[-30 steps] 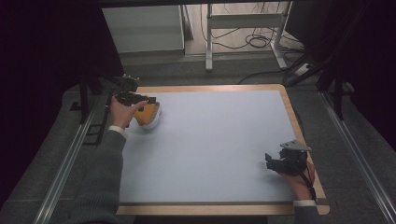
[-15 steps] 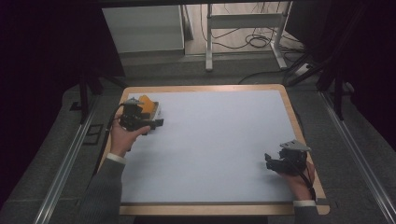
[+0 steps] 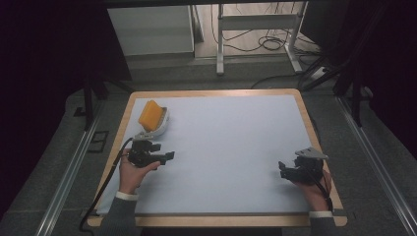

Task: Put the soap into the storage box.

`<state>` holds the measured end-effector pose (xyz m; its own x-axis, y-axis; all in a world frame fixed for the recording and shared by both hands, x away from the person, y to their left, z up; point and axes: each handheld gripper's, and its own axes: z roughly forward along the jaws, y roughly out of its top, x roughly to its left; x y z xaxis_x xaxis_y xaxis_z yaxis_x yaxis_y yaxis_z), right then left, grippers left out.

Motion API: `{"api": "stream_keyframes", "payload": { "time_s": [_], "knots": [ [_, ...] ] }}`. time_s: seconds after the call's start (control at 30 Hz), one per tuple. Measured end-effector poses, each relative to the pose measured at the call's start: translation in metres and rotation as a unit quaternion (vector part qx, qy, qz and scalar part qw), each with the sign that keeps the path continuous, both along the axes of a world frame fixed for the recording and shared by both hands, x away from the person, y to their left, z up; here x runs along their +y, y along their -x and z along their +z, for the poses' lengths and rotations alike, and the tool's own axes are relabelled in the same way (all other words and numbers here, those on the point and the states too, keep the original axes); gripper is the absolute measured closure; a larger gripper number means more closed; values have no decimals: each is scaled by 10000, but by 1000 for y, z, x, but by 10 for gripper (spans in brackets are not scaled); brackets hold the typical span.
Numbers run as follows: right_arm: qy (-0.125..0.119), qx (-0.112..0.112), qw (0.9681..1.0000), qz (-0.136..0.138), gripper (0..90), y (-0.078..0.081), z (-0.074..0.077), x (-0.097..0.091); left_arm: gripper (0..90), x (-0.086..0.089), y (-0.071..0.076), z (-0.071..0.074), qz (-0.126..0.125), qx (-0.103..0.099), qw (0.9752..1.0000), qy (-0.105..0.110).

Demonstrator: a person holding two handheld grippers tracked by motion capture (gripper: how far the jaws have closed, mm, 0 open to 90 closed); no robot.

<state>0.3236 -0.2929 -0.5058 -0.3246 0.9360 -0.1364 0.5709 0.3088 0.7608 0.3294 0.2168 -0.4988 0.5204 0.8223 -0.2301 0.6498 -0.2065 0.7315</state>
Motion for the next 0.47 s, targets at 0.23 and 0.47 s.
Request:
{"api": "stream_keyframes", "payload": {
  "time_s": [0.23, 0.47],
  "knots": [
    [11, 5, 10000, 19, 94, 0, 0, 2, 281, 5, 6, -3, 49, -11, 10000, 68],
    [-27, -57, 10000, 38, 94, 1, 1, 3, 280, 8, 4, -8, 76, 34, 10000, -5]
  ]
}}
